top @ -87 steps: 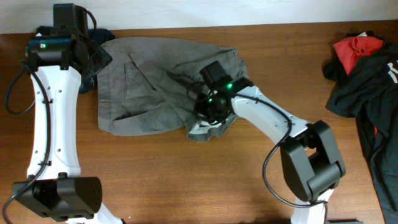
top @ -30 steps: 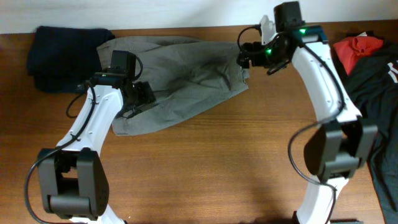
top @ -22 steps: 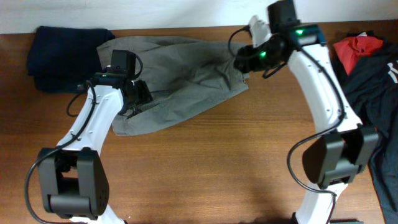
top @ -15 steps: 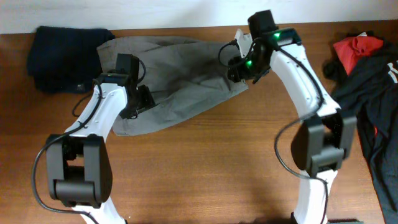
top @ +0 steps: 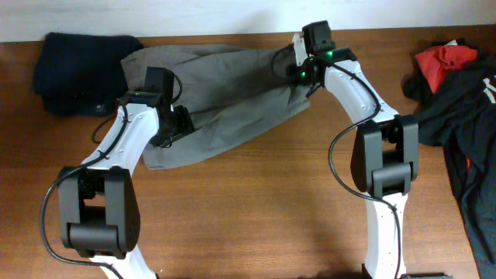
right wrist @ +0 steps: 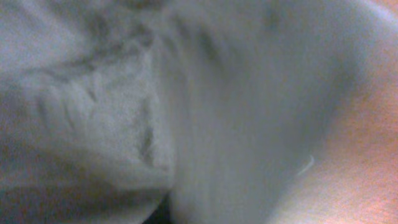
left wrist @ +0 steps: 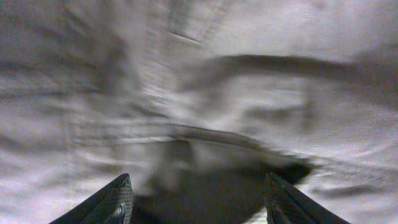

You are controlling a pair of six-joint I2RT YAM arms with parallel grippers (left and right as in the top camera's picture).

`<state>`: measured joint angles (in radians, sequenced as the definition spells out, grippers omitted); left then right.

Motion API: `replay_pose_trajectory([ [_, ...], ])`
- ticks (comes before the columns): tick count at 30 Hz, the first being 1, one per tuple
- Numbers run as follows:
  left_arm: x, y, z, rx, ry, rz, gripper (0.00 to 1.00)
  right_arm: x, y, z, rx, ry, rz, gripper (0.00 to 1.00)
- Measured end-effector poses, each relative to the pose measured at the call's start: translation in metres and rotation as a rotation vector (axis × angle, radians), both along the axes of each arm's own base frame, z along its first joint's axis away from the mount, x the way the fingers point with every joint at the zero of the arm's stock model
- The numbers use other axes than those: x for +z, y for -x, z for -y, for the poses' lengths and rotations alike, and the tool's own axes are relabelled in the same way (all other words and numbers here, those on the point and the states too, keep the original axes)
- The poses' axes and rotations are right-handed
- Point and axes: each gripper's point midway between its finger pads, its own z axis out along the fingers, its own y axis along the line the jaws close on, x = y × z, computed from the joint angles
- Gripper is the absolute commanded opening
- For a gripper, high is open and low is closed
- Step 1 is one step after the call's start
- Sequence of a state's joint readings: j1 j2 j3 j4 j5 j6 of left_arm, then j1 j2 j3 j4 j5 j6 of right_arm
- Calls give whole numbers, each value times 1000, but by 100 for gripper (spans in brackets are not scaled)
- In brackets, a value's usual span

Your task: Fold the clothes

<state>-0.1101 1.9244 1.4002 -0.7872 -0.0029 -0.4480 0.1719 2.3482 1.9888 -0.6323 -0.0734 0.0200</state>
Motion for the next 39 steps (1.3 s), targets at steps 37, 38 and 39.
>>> replay_pose_trajectory([
  [37,-33,-58,7,-40,8,166,1,-49,-33,30,-98,-110,29,15],
  [38,-33,-59,7,-40,8,166,1,-51,-32,30,-98,-109,21,13],
  [39,-33,-59,7,-40,8,166,1,-51,-31,30,-99,-109,15,12],
])
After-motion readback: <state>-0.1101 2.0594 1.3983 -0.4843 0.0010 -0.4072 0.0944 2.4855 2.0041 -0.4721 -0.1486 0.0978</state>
